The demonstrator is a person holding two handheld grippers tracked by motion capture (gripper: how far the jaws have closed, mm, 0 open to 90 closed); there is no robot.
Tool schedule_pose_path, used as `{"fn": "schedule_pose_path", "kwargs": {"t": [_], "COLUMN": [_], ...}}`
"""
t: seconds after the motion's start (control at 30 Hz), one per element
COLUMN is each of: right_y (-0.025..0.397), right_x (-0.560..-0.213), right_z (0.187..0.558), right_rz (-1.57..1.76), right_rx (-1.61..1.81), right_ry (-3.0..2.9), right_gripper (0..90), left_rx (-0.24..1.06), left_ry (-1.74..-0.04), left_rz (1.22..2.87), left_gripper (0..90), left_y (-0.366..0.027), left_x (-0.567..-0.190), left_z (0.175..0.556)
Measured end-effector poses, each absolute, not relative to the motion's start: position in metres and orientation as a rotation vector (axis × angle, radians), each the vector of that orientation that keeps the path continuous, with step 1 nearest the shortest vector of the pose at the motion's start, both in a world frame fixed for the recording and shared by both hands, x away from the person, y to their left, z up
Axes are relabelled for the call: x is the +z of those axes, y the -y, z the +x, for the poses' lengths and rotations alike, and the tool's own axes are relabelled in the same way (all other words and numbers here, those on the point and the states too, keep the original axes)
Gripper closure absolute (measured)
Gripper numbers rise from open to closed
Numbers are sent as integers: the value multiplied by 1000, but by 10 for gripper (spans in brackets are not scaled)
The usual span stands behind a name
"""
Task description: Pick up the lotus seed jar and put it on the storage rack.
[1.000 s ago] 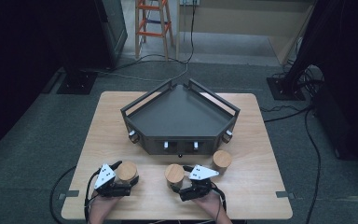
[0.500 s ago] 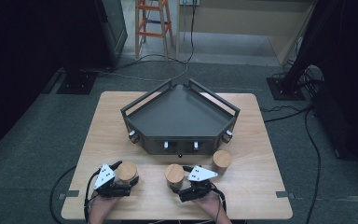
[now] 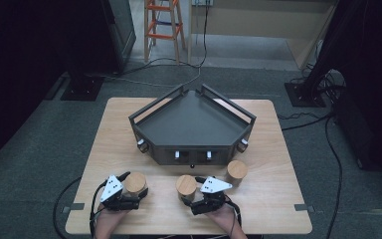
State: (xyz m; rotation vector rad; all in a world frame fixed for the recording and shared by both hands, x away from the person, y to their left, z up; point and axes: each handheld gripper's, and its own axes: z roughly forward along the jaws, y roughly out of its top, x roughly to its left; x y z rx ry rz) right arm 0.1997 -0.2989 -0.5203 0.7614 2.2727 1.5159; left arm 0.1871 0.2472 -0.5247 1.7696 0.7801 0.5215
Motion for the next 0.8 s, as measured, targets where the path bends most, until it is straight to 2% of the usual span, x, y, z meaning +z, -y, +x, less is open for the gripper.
{"fn": "schedule_pose_path", "kwargs": {"t": [0.8], "right_y": [299], "right_x": [-520], "right_z": [200], "right_rz": [753], "right_rx": [1518], "right_ry": [-2276], "right_gripper": [94], "left_rx": [538], "left_ry": [-768], "left_rz": [1785], "left_gripper": [61], "left_y": [-244], "left_x": [-524], "left_z": [186]}}
